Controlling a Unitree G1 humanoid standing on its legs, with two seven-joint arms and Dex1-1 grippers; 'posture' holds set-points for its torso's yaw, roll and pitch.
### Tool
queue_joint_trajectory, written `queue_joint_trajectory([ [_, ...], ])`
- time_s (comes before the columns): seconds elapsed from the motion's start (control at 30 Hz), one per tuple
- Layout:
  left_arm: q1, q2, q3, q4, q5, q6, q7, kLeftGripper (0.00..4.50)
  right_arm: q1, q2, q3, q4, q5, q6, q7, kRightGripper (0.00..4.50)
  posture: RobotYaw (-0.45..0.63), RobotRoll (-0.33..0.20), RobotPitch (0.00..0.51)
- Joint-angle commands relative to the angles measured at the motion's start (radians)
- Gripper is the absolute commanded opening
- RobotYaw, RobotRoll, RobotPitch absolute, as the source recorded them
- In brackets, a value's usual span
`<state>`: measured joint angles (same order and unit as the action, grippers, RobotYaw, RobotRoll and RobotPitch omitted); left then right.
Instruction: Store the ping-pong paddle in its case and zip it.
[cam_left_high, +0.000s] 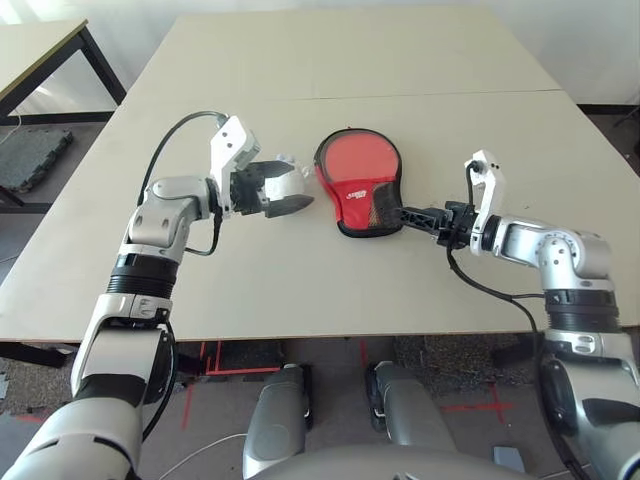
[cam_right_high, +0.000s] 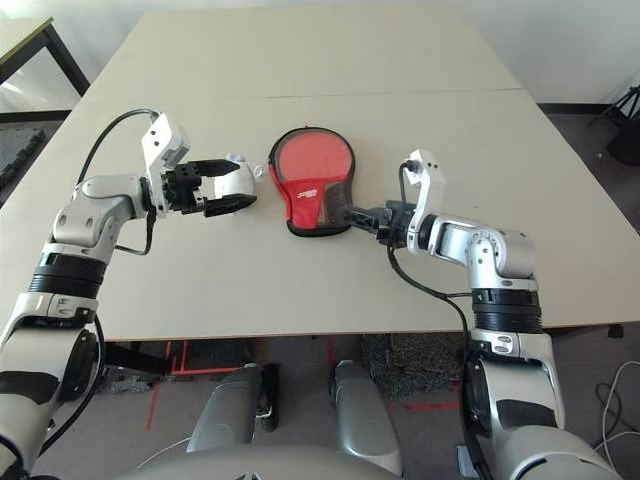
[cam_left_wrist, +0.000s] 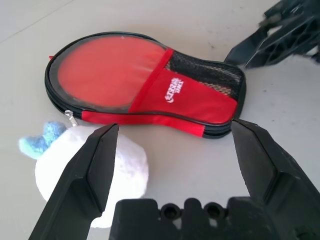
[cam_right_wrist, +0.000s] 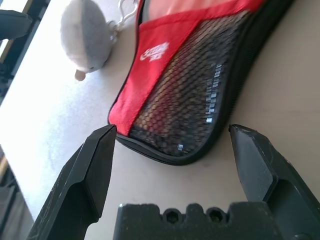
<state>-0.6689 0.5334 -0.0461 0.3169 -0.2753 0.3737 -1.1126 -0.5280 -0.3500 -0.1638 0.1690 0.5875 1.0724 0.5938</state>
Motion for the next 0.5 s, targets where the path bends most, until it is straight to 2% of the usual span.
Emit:
queue_joint_trajectory([
  [0.03,0.021,0.017,0.009,-0.044,-0.015,0.031,0.006,4.50,0.006,0.023,0.019,0.045,-0.019,-0.026,-0.014,4.46,0.08,0.000,0.143],
  [0.37,0.037,0.020,0.015,-0.113,-0.034,0.079,0.027,4.50,0.013,0.072,0.005,0.121,-0.042,-0.063,-0.057,4.46,0.09,0.000,0.140],
  [0.47,0.039,0.019,0.015,-0.118,-0.035,0.083,0.030,4.50,0.015,0.083,0.002,0.133,-0.041,-0.072,-0.063,3.85,0.09,0.000,0.139],
  [0.5,0.039,0.019,0.014,-0.120,-0.036,0.085,0.030,4.50,0.012,0.087,0.002,0.135,-0.039,-0.072,-0.066,3.50,0.09,0.000,0.139],
])
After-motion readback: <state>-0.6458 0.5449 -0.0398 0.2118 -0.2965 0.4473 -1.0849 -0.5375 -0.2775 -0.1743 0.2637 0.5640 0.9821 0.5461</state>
